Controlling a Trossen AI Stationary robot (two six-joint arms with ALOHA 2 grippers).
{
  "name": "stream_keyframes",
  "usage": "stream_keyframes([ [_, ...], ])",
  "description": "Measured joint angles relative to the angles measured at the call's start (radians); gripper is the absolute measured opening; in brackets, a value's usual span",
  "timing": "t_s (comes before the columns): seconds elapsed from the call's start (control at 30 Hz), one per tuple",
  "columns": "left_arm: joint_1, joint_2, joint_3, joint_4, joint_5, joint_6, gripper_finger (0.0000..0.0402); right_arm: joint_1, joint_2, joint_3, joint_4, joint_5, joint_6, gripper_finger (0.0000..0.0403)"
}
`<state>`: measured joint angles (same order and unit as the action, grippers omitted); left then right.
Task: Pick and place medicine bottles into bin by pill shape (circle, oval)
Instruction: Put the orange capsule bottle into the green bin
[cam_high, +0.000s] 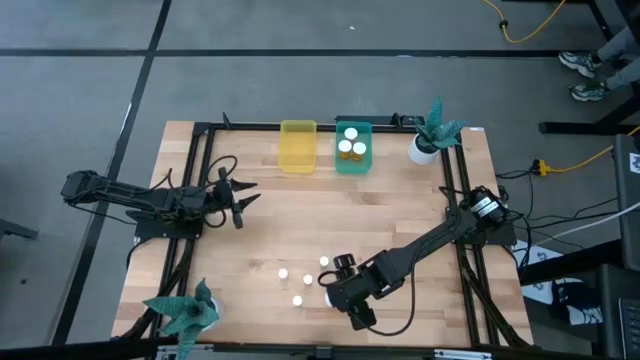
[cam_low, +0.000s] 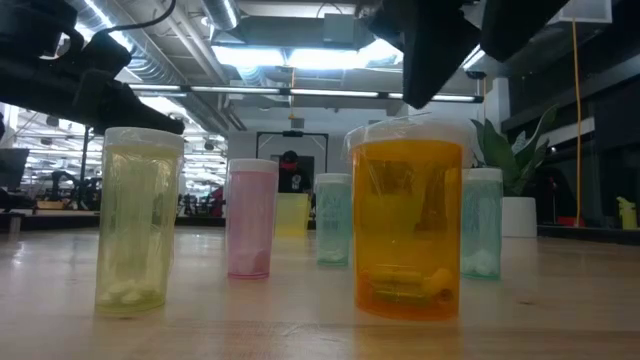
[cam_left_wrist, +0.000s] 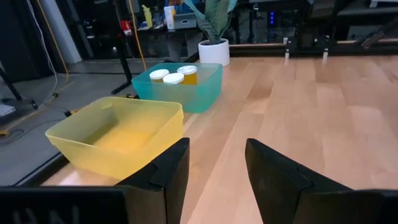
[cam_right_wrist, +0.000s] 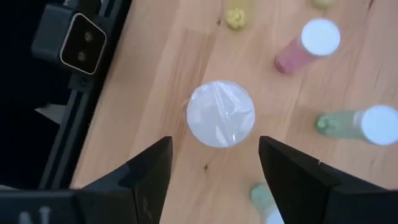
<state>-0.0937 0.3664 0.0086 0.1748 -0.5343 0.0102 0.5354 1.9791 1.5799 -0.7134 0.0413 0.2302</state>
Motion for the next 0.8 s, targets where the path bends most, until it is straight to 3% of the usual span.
stream_keyframes([
  [0.23,0.0,0.0,0.0,0.0,0.0,0.065,0.015,-0.002,0.001,0.0,0.102,0.002,-0.016,0.0241],
  [0.4,0.0,0.0,0.0,0.0,0.0,0.078,0.015,-0.006,0.001,0.0,0.117,0.073,0.147,0.0244],
  [0.53,0.0,0.0,0.0,-0.001,0.0,0.08,0.015,-0.014,0.001,0.0,0.106,0.083,0.241,0.0268],
  [0.8,0.0,0.0,0.0,-0.001,0.0,0.082,0.015,-0.014,0.001,0.0,0.111,0.079,0.236,0.0301],
])
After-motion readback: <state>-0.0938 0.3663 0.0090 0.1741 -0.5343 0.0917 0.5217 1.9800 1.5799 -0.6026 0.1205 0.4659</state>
